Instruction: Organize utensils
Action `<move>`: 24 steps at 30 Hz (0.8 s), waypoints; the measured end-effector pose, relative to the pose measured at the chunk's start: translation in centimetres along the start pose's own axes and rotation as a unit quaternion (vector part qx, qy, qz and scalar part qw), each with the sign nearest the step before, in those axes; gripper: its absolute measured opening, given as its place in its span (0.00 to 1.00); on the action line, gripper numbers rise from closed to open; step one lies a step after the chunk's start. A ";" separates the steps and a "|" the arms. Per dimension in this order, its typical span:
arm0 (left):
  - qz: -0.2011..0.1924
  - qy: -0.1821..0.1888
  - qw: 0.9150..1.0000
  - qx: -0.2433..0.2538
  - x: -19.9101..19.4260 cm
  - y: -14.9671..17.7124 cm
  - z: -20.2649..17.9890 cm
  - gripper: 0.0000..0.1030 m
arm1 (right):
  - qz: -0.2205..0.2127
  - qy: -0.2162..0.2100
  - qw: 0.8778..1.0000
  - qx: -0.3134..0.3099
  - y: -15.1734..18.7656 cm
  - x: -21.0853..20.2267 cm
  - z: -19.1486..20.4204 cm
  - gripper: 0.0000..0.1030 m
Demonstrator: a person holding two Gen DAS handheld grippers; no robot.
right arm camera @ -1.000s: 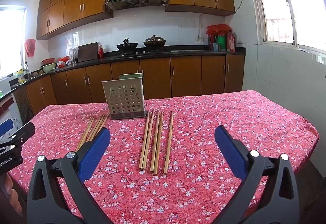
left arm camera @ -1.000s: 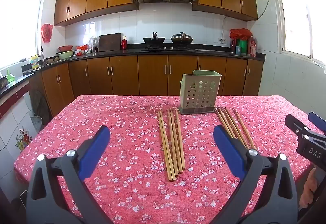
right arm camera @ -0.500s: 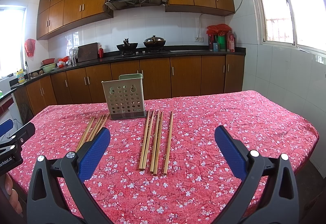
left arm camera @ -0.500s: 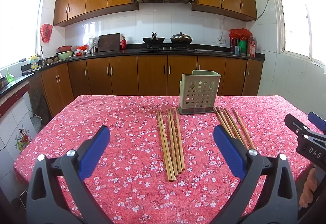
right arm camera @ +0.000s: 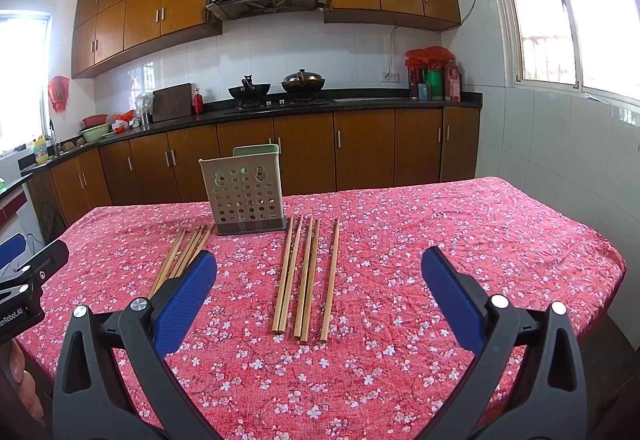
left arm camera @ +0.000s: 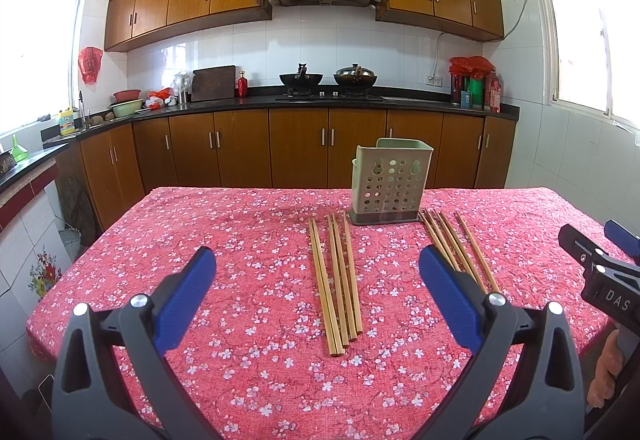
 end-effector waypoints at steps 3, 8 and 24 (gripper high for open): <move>0.000 0.000 1.000 0.000 0.0 0.0 0.0 0.96 | 0.000 0.000 1.000 0.000 0.0 0.0 0.0 0.98; 0.000 0.000 1.000 0.000 0.0 0.0 0.0 0.96 | 0.000 0.000 1.000 0.000 0.1 0.1 0.0 0.98; 0.000 0.000 1.000 0.000 0.0 0.0 0.0 0.96 | 0.001 0.000 1.000 0.001 0.2 0.2 -0.1 0.98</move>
Point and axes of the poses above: each gripper's, at about its wrist camera, not at the fingertips, and x roughly the way its jaws point, z to its left, y to its underside, the point moved 9 cm from there along x, roughly the way its jaws point, and after that the axes turned 5 degrees about -z, right-handed, at the moved point
